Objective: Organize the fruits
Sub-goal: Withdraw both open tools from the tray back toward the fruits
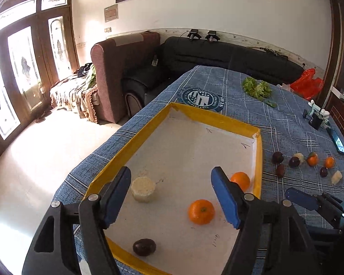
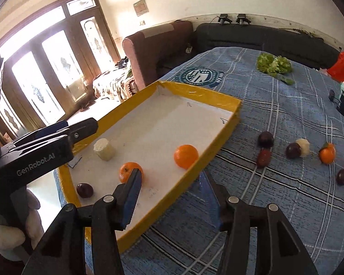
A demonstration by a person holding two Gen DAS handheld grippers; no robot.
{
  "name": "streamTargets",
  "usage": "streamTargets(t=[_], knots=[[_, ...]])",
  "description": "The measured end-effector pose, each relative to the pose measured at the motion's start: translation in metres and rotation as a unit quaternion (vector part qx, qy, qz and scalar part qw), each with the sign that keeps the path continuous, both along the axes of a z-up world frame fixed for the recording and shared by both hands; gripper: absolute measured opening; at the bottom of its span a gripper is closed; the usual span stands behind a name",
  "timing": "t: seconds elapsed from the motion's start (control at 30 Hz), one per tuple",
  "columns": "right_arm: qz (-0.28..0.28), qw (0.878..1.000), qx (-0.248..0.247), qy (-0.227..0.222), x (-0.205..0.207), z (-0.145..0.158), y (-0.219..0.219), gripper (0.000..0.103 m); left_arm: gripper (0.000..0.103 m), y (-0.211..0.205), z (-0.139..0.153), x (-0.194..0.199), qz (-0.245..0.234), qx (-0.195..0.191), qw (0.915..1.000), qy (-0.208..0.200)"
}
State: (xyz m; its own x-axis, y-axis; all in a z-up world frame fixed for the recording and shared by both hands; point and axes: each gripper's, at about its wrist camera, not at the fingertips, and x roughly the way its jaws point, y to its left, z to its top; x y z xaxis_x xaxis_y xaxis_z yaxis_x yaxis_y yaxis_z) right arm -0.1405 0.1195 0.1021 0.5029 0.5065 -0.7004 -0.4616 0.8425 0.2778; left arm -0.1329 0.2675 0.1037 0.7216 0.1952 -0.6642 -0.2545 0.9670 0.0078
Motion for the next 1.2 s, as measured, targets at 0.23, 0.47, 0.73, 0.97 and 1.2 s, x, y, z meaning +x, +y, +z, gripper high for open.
streamTargets(t=[0.23, 0.47, 0.73, 0.97, 1.2], knots=[[-0.084, 0.996, 0.029, 0.027, 0.004, -0.011, -0.078, 0.058, 0.075, -0.029, 0.004, 0.001, -0.036, -0.007, 0.9993, 0.004], [-0.216, 0.976, 0.027, 0.029, 0.005, -0.017, -0.194, 0.057, 0.076, -0.051, 0.005, 0.004, -0.070, -0.021, 0.9973, 0.000], [-0.316, 0.948, 0.025, 0.023, 0.026, -0.017, -0.266, 0.060, 0.076, -0.094, -0.009, 0.018, -0.132, -0.042, 0.9899, 0.029], [-0.344, 0.938, 0.029, 0.033, 0.054, -0.036, -0.285, 0.060, 0.076, -0.129, -0.018, 0.034, -0.190, -0.067, 0.9779, 0.055], [-0.331, 0.943, 0.018, 0.042, 0.066, -0.054, -0.282, 0.061, 0.076, -0.186, -0.028, 0.088, -0.239, -0.076, 0.9650, 0.075]])
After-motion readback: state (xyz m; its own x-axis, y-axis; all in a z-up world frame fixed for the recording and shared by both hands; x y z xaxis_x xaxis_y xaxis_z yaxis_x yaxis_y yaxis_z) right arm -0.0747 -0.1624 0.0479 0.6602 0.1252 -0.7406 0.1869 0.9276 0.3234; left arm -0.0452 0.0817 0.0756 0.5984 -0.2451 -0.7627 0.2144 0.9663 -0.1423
